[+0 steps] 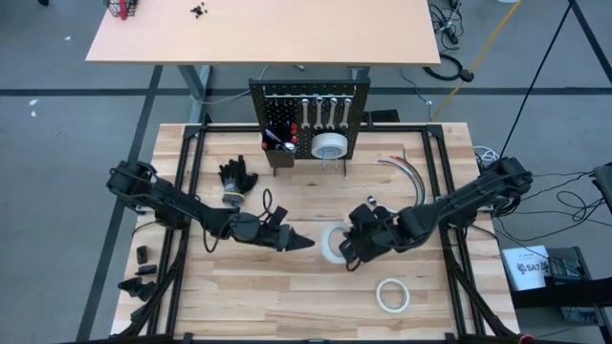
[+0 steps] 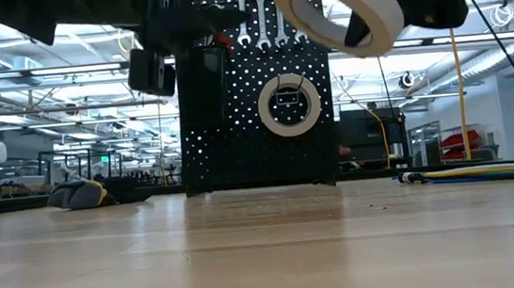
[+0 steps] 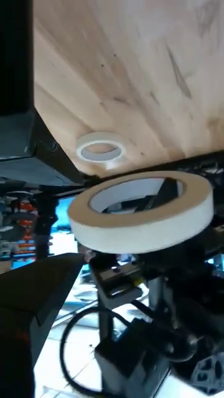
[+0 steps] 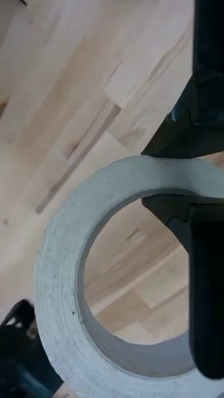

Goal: Hang tools onto peg board
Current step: Hang the white tape on the peg board

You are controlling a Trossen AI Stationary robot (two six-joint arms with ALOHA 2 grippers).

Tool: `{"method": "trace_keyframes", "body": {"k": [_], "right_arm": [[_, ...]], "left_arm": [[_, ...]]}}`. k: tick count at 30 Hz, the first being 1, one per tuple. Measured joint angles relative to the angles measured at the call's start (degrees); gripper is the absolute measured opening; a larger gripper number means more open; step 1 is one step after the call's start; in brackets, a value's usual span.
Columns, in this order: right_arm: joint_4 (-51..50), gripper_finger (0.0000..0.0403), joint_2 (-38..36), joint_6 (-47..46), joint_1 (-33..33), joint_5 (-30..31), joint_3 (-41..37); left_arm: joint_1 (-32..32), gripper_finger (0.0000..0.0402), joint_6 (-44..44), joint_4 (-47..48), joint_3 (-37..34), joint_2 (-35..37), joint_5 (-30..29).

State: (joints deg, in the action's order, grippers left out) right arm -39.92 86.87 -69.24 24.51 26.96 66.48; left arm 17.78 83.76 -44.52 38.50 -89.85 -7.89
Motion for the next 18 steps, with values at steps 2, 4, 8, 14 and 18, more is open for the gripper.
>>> {"method": "trace_keyframes", "body": {"k": [2, 4, 8, 14, 18], "right_arm": [[-0.1, 0.0063, 0.8, 1.3, -0.8, -2.0, 0.0], [-0.2, 0.0063, 1.4, 2.4, -1.4, -3.6, 0.0], [0.0, 0.0063, 2.2, 4.0, -2.0, -4.9, 0.0], [0.2, 0.0063, 2.5, 5.3, -2.1, -5.9, 0.0], [-0.1, 0.0063, 2.5, 5.5, -2.0, -6.4, 0.0]], "left_arm": [[0.0, 0.0190, 1.2, -0.3, 0.0, -0.6, -0.7], [0.0, 0.0190, 1.9, 0.0, 0.5, -1.1, -1.2], [0.0, 0.0190, 2.1, 1.7, 2.6, -2.9, -1.2], [0.0, 0.0190, 3.0, 5.1, 5.3, -5.4, -0.3], [-0.2, 0.0190, 3.0, 4.9, 5.3, -5.5, -0.3]]}}
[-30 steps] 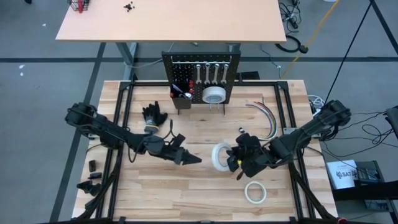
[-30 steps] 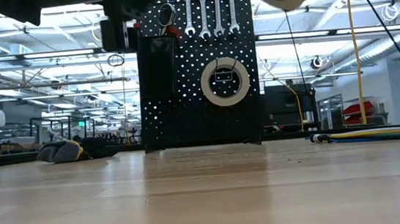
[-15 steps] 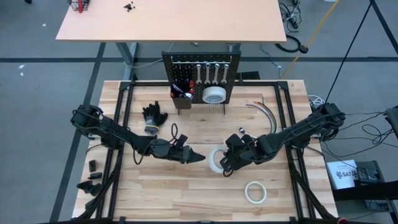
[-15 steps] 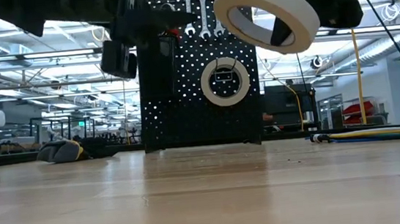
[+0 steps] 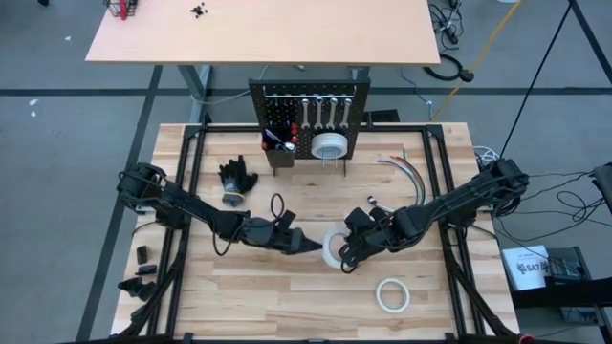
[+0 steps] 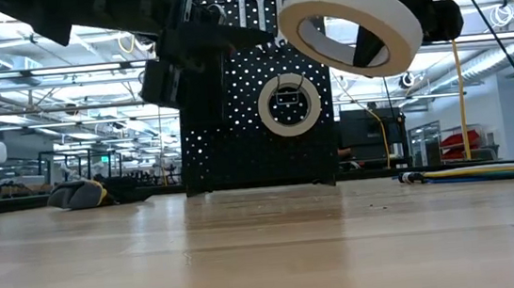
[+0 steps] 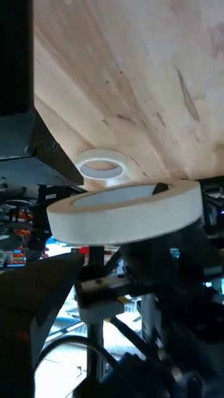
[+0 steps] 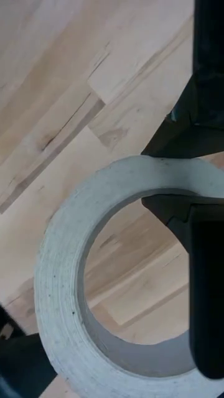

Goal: Hang tools onto peg board
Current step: Hang the white tape on the peg board

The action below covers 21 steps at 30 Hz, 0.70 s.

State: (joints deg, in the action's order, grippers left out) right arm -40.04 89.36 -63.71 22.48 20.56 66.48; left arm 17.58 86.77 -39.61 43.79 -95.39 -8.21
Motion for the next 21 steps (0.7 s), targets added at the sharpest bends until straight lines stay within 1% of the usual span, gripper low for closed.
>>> {"method": "trace_keyframes", "body": {"k": [7, 11, 18, 21], "right_arm": [[-0.6, 0.0063, 0.0, 0.1, -0.2, 0.1, 0.0], [-0.6, 0.0063, 0.7, 0.8, -1.0, 0.2, 0.0], [-0.4, 0.0063, 3.6, 1.9, -2.5, 0.3, 0.0], [0.2, 0.0063, 4.7, 2.6, -3.1, 0.1, 0.0]], "left_arm": [[-0.1, 0.0190, 0.3, 0.0, 0.0, 0.0, -1.7], [-0.3, 0.0190, 3.1, 0.3, 0.0, 0.0, -3.1], [-1.8, 0.0190, 5.8, 4.4, 0.8, -0.1, -3.8], [-2.5, 0.0190, 5.9, 8.2, 2.1, -0.6, -2.5]]}}
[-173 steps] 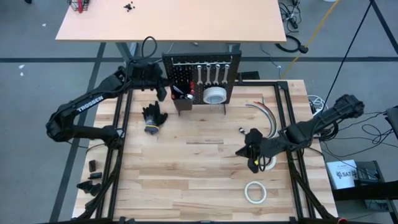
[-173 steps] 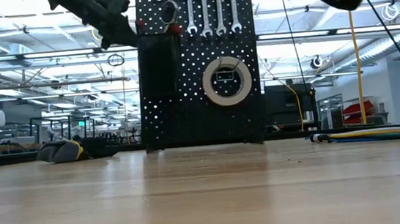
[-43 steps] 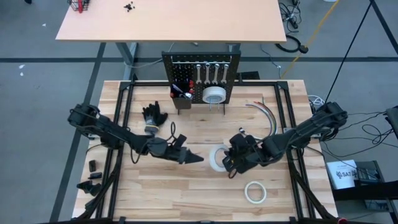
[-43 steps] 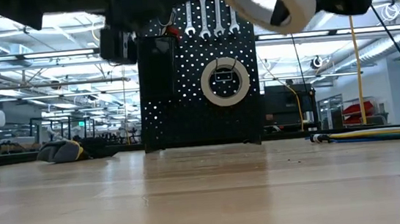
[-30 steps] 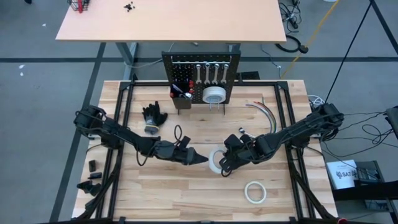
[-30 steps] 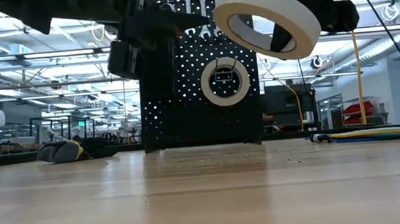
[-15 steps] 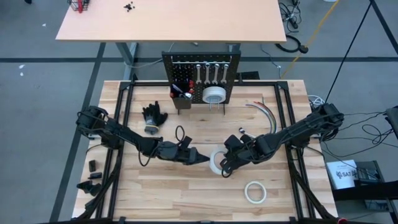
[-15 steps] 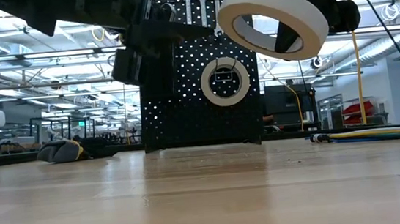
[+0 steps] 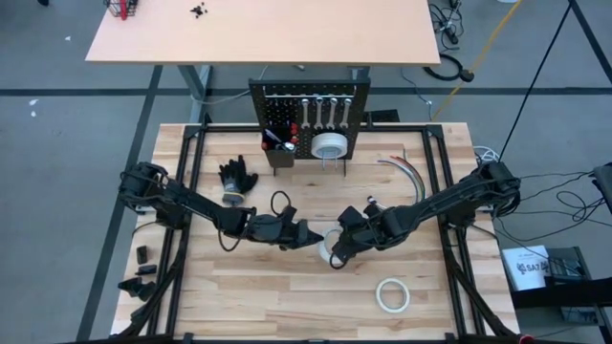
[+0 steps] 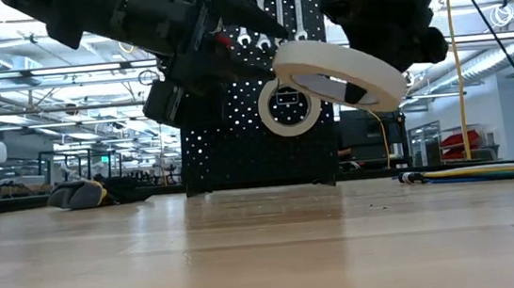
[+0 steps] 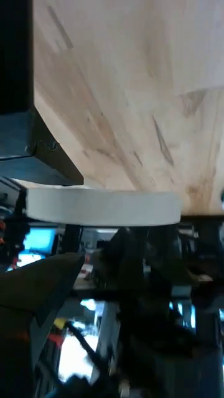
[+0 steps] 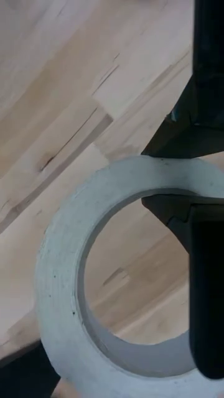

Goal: Hang tools onto peg board
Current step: Hang the white tape on the peg board

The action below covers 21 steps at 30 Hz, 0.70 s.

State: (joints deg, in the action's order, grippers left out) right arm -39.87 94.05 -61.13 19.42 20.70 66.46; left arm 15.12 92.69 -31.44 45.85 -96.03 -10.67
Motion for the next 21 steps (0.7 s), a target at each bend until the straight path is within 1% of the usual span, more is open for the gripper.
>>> {"method": "trace_keyframes", "body": {"k": [4, 17, 21], "right_arm": [[2.7, 0.0063, 0.3, 0.4, -0.3, 0.1, 0.0], [5.9, 0.0063, 0.3, 1.6, -0.7, -0.1, 0.0], [6.6, 0.0063, 0.3, 1.7, -0.8, -0.4, 0.0]], "left_arm": [[-0.9, 0.0190, 0.1, 3.0, 0.9, -0.5, 1.7], [-1.6, 0.0189, -0.2, 3.7, 0.9, -0.5, 4.2], [-1.7, 0.0185, -1.7, 3.8, 0.9, -0.5, 5.2]]}}
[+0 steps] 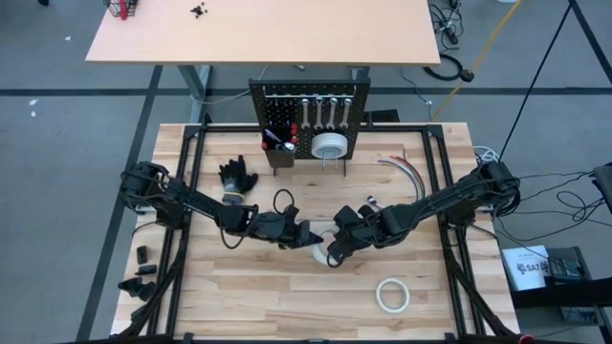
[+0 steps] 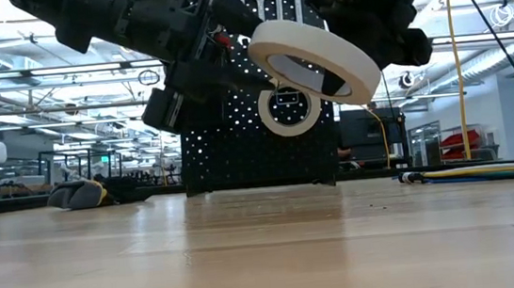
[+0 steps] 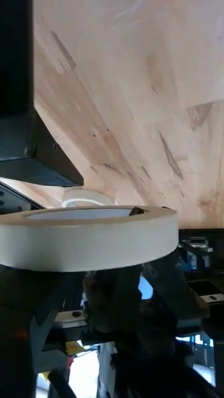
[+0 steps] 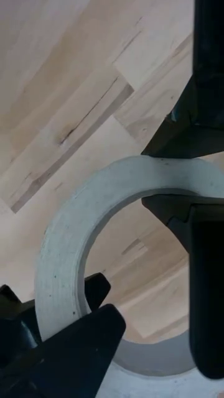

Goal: Hang tools onto peg board
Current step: Hang the white tape on the peg board

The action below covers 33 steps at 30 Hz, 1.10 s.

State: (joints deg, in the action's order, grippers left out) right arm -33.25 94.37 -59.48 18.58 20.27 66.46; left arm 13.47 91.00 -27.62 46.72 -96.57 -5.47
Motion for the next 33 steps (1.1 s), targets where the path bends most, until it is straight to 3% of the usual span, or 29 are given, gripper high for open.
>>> {"method": "trace_keyframes", "body": {"k": [4, 9, 14, 18, 25, 28, 33], "right_arm": [[0.1, 0.0063, 0.0, 0.1, -0.5, -1.4, 0.0], [-0.1, 0.0063, 0.0, 0.2, -1.2, -2.0, 0.0], [0.1, 0.0064, 0.0, 1.5, -1.9, -2.1, 0.0], [0.6, 0.0133, -0.1, 1.7, -2.4, -2.7, 0.0], [-0.4, 0.0260, -6.8, 7.4, -3.6, -14.0, 0.0], [-1.4, 0.0284, -11.9, 9.8, -2.5, -13.6, 0.0], [-5.3, 0.0288, -21.7, 12.5, 0.8, -7.4, 0.0]], "left_arm": [[-0.1, 0.0152, -0.5, 0.2, 0.0, 0.0, 0.8], [-0.5, 0.0067, -3.7, 1.0, 0.0, 0.1, 1.9], [-1.4, 0.0060, -8.3, 1.4, 0.0, 0.1, 2.3], [-2.4, 0.0060, -12.1, 2.6, -0.1, 0.0, 3.0], [-4.0, 0.0060, -18.4, 3.1, -0.2, 0.0, 5.4], [-4.1, 0.0060, -20.2, 2.2, -0.2, 0.2, 6.9], [-3.3, 0.0060, -27.5, 1.8, -0.2, 2.6, 7.5]]}}
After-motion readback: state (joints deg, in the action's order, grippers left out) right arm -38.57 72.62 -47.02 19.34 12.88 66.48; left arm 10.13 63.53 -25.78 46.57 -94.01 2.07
